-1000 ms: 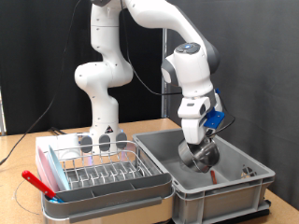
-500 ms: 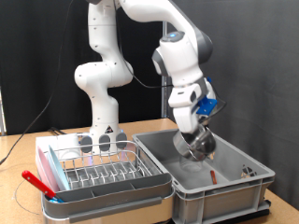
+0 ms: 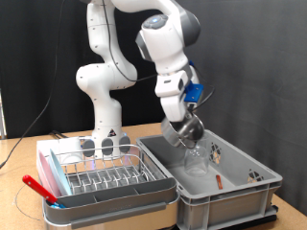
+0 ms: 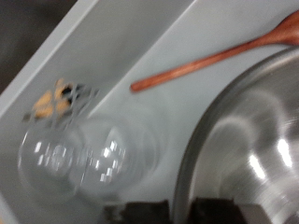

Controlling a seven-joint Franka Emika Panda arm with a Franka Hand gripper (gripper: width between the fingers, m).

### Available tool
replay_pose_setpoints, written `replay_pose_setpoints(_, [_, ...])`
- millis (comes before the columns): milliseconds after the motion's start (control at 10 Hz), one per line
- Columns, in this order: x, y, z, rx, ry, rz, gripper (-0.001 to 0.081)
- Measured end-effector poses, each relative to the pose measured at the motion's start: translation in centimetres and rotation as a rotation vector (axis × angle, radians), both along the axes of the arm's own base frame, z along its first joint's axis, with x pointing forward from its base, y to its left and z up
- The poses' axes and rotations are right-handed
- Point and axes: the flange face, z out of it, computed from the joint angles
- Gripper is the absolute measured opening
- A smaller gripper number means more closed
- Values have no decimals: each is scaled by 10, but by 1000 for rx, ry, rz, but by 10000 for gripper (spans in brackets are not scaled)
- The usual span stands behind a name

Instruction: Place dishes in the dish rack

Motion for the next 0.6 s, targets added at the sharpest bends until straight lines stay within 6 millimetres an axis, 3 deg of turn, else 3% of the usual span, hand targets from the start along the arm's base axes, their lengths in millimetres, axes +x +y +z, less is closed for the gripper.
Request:
replay_pose_setpoints(300, [-9,-5,2,5,13,34,51])
replay_pose_setpoints(600, [-35,-21,3,95,-6,113,51])
